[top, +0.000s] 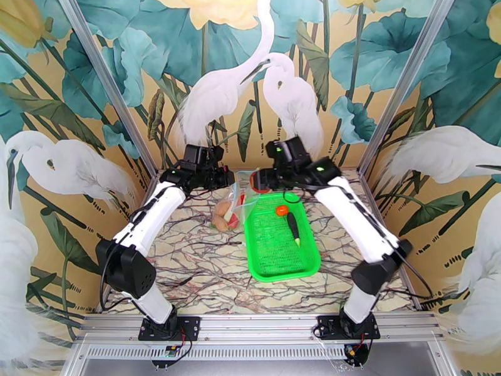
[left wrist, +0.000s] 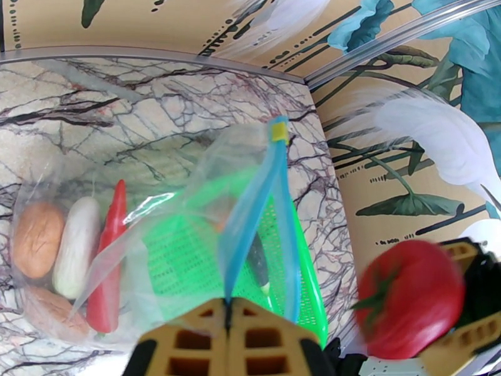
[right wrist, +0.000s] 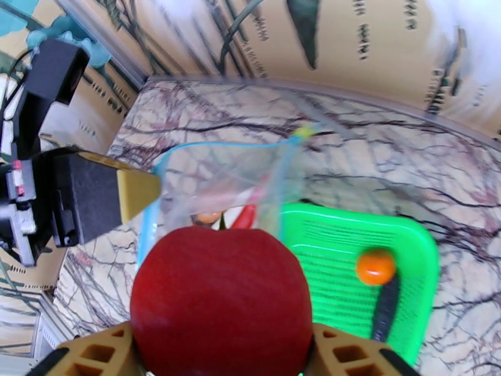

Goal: Place the food in the zip-top bag and seal the zipper

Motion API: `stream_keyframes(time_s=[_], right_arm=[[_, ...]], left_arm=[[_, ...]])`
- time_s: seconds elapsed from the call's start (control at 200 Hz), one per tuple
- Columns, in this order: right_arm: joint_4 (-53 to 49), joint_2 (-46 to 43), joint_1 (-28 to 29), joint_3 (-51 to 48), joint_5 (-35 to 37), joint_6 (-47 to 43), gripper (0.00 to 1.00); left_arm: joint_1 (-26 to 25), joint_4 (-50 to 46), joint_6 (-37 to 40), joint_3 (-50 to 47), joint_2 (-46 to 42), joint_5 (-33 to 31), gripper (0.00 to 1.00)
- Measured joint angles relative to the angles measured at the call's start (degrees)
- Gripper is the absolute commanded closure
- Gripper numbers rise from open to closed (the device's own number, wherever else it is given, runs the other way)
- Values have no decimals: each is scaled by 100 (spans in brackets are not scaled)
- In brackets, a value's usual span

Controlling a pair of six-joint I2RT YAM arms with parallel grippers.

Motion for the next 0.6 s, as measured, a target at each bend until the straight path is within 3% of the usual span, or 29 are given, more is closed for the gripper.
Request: stream_keyframes(time_s=[0.2, 0.415, 0.6], right_arm=[[-7, 555, 20, 164, -162, -33, 45], [-57, 890, 37, 354, -271, -116, 21], [-50, 916, 42, 496, -323, -125, 19]], left_arm=[[0, 4, -66, 140, 0, 116, 100], [0, 4, -98, 175, 0, 146, 100], [0, 4, -98, 177, 0, 164, 100]])
